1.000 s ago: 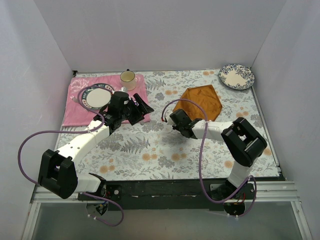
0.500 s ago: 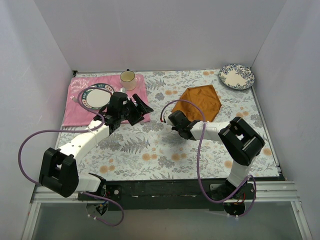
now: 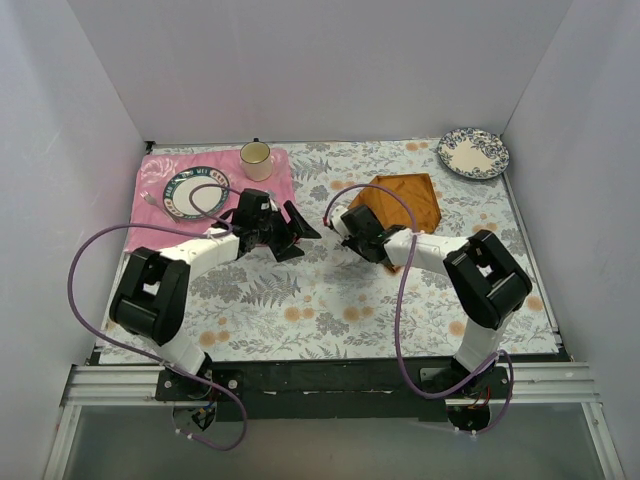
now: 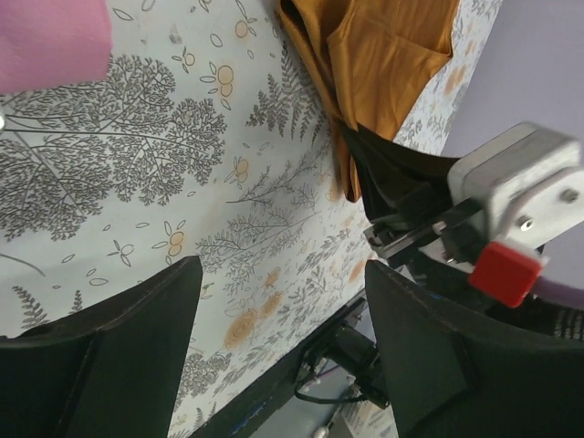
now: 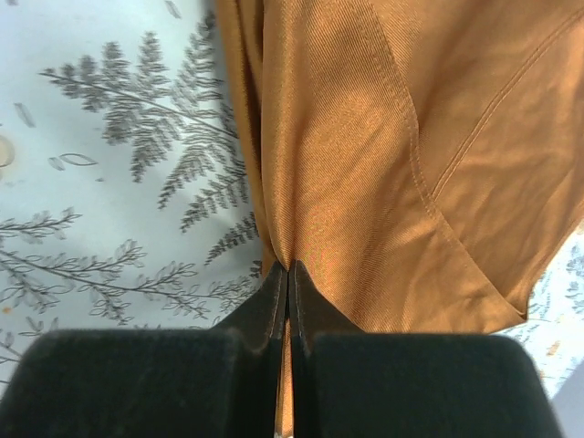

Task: Fold the napkin, place the utensils inside, and roll it up
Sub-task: Roll the napkin with the utensil

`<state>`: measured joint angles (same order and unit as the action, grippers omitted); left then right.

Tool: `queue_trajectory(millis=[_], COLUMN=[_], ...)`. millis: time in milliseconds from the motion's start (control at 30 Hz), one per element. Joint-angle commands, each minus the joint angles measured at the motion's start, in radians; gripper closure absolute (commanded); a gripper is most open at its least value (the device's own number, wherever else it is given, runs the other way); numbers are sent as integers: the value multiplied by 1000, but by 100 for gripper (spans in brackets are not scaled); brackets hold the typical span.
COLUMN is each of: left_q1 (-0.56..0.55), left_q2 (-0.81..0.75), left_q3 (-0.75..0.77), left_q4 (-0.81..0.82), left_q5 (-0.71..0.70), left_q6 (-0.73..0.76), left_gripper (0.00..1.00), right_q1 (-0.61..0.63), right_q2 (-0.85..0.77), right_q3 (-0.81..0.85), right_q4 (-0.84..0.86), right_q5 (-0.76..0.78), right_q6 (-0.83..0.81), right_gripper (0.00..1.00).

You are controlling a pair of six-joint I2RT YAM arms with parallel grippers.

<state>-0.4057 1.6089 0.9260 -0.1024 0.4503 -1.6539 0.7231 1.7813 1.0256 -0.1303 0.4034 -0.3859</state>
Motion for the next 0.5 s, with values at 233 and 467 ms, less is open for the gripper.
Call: queue_trajectory(millis=[233, 467], left_q1=[-54, -105], left_q2=[172, 305], left_q3=[146, 237], left_q4=[89, 96], left_q5=[165, 136], left_q6=[-38, -136], left_gripper=[31, 31], right_q1=[-120, -188], right_q2=[-20, -22], right_q3=[57, 64], right_q4=[-43, -45], right_q5=[-245, -397], right_q6=[102, 142], right_gripper=[99, 99])
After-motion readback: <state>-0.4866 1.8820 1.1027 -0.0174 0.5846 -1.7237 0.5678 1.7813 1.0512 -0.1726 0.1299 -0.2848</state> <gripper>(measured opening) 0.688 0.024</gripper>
